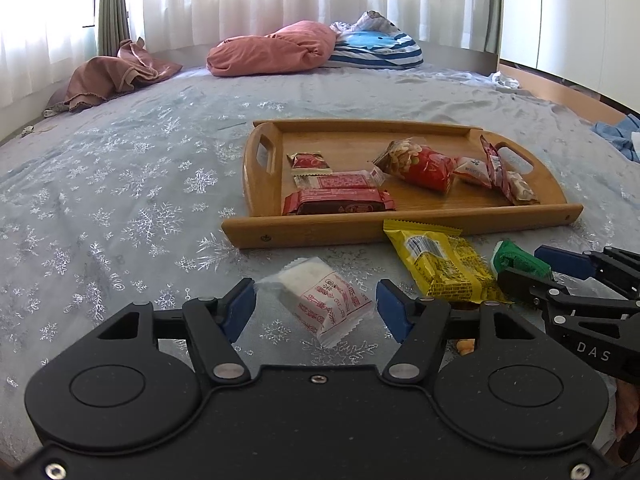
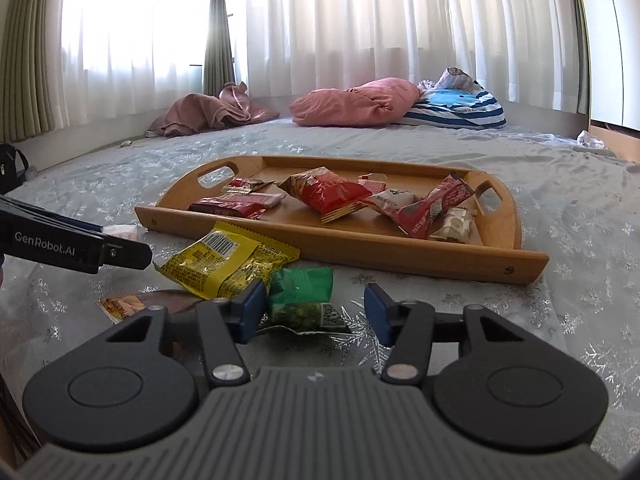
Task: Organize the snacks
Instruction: 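Grasp the white candy packet with the left tool while the right tool grasps the green packet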
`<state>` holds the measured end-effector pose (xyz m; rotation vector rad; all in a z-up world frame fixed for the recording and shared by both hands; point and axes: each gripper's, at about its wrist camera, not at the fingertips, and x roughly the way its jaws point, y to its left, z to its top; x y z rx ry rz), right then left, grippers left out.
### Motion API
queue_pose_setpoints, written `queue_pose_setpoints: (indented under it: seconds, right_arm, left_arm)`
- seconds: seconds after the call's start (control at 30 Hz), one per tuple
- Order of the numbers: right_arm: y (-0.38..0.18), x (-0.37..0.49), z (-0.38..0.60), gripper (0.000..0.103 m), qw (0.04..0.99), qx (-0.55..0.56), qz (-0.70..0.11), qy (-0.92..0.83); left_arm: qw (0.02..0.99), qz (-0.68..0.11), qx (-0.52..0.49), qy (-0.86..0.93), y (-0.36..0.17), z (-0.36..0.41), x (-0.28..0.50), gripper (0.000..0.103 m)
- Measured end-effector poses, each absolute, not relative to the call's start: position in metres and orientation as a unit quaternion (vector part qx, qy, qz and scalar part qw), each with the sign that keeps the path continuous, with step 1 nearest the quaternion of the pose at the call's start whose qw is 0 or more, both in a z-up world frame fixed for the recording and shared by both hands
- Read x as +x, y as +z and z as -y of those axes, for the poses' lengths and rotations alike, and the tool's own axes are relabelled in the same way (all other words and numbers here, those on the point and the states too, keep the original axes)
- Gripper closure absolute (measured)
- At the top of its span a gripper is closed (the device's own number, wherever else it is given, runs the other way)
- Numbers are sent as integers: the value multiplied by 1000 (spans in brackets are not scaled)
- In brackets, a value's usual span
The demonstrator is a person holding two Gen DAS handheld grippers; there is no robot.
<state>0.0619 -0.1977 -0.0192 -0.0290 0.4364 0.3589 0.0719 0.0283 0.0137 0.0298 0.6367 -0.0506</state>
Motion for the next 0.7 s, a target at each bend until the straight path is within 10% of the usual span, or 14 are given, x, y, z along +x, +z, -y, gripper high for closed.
queue_pose_setpoints:
  seconds: [0.7]
  right_arm:
    - [-3,64,207,64,957,14,-225,182]
  left_arm:
    - [953,-299,7,-36,32,-24,78,40]
